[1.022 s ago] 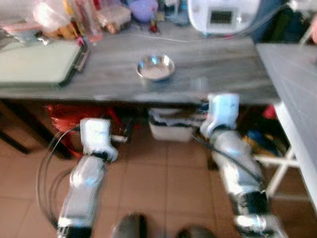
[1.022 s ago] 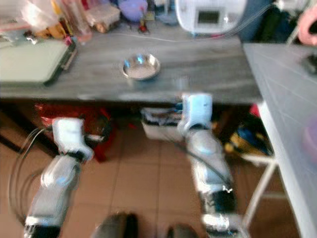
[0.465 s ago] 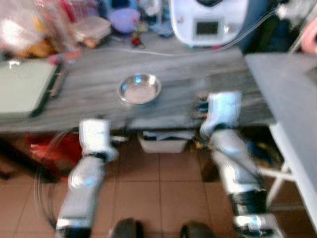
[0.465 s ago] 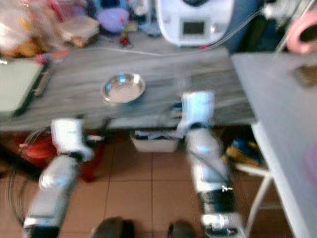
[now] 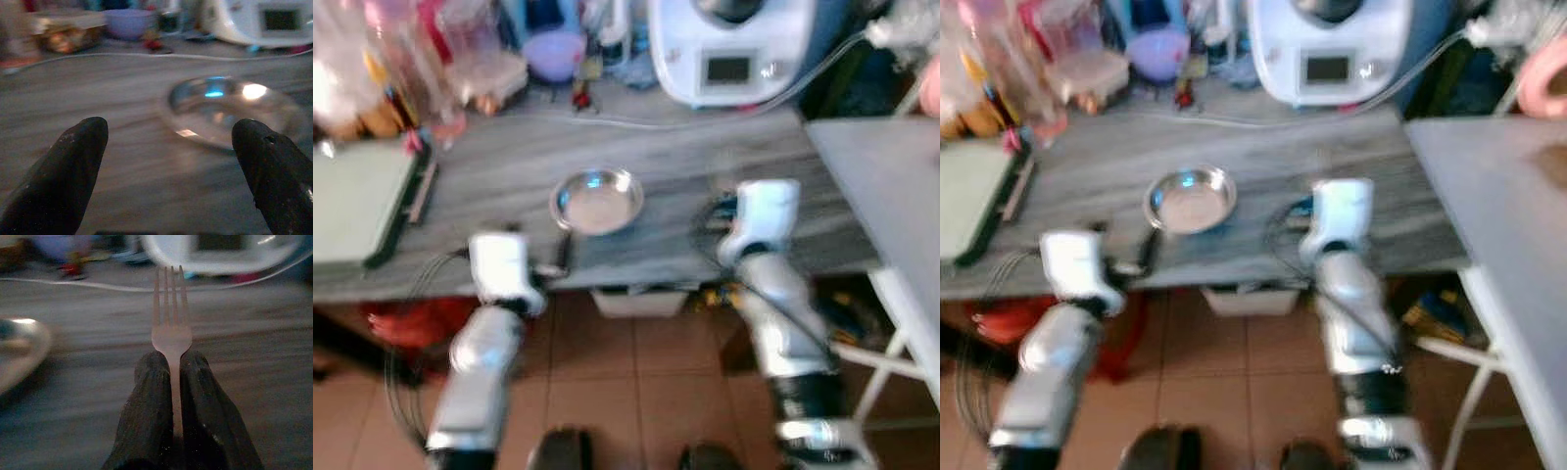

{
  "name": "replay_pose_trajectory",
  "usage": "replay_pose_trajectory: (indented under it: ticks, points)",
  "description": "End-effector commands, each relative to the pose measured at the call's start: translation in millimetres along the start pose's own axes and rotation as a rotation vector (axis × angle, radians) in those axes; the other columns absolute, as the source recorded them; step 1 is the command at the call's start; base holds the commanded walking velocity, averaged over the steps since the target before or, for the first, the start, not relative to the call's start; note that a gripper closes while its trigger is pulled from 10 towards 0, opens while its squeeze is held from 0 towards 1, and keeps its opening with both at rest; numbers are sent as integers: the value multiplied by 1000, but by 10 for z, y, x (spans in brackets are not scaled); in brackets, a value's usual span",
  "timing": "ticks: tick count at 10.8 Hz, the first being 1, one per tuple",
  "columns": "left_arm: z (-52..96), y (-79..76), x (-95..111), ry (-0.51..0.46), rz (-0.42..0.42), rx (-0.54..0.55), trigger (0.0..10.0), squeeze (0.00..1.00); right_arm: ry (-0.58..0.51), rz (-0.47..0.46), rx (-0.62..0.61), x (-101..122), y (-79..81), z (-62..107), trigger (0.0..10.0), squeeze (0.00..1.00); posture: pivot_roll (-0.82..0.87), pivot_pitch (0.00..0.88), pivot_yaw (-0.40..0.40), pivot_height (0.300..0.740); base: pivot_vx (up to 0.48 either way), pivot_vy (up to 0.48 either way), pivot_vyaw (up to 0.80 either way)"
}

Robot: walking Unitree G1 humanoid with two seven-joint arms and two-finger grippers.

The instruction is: Setting the table

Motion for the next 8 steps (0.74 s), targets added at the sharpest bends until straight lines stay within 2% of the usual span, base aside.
replay_pose_trajectory:
  ticks: [1, 3, 4, 8]
  points:
    - [37, -35, -11, 4, 12, -10, 10000, 0, 18, -9, -29, -30, -118, -12, 10000, 0, 3, 133, 57, 740, 0, 0, 0]
    - [99, 3, -39, 20, 6, 1, 10000, 0, 31, -16, -40, -37, -147, -94, 10000, 0, 16, 150, 65, 740, 0, 0, 0]
    - [142, 31, -57, 37, -5, 6, 10000, 0, 58, -54, -73, -53, -201, -166, 10000, 0, 29, 161, 69, 740, 0, 0, 0]
    - [208, 26, -59, 62, -13, -4, 10000, 0, 76, -147, -80, 1, -147, -344, 10000, 0, 51, 189, 86, 740, 0, 0, 0]
Point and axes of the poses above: a point about 5 cm out from each wrist's last joint towards the gripper, its own z axis pointing back from the gripper into the wrist, its own x axis along the axis of the wrist's last joint, y = z × x, the point moved 6 cm from there along -z, pointing out of the wrist towards the gripper, and after that the axes turned 6 degrees about z, right-handed, at the moved point
